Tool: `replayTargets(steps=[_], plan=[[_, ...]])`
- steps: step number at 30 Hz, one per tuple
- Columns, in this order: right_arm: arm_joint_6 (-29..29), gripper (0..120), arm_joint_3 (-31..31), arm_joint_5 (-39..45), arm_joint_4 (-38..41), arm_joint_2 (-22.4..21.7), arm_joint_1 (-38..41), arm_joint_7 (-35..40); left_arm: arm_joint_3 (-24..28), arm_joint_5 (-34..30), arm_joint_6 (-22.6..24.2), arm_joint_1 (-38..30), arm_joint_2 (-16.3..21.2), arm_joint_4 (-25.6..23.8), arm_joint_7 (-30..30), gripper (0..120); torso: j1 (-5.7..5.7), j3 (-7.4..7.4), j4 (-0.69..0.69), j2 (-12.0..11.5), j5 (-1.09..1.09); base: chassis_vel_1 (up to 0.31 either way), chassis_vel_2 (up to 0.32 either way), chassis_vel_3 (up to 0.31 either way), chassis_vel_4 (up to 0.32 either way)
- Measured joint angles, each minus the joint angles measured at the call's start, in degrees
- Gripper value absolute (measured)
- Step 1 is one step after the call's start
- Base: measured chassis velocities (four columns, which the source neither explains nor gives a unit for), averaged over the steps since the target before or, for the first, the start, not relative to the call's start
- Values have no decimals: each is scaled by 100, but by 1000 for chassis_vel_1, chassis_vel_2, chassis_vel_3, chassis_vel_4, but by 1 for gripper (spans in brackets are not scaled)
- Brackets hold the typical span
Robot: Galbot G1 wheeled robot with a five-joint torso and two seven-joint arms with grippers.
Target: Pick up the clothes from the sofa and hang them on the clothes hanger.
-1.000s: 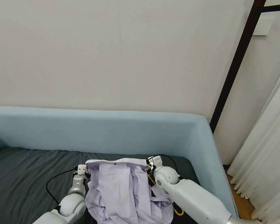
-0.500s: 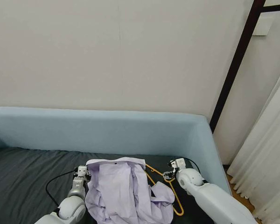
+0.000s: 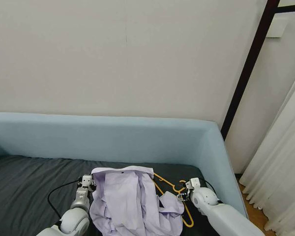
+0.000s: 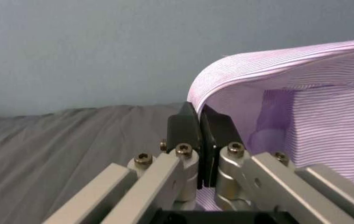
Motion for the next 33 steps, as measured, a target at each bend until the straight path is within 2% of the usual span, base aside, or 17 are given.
replayTargets(steps=[1,3,5,10,11,13,16,17,21,33], plan=[[5,69,4,24,-19,24,1,-13,9,11,-1,0,-16,2,2,0,0,0,0,0,0,0,0,0,0],[6,66,11,58,-27,49,1,-19,14,23,-3,0,-27,5,2,0,0,0,0,0,0,0,0,0,0],[6,55,17,102,-29,86,-4,-28,16,39,-15,0,-37,7,2,0,0,0,0,0,0,0,0,0,0],[6,50,2,100,-34,135,-26,-57,16,46,-20,10,-36,9,4,0,0,0,0,0,0,0,0,0,0],[3,39,-2,63,-83,167,-34,-73,7,47,-22,21,-34,9,4,0,0,0,0,0,0,0,0,0,0],[-1,36,0,46,-126,187,-36,-88,-1,48,-23,27,-33,9,6,0,0,0,0,0,0,0,0,0,0],[-2,22,23,48,-172,203,-44,-135,-6,51,-24,44,-35,-5,6,0,0,0,1,0,1,0,0,0,0],[-2,22,23,48,-172,203,-44,-135,-6,51,-24,44,-35,-5,6,0,0,0,1,0,1,0,0,0,0],[-3,5,73,95,-195,213,-49,-170,-5,58,-25,57,-50,-21,7,0,0,0,0,0,0,0,0,0,0],[138,4,156,71,-263,238,-84,-128,7,68,-32,67,-34,-26,10,0,0,0,1,0,1,0,0,0,0]])
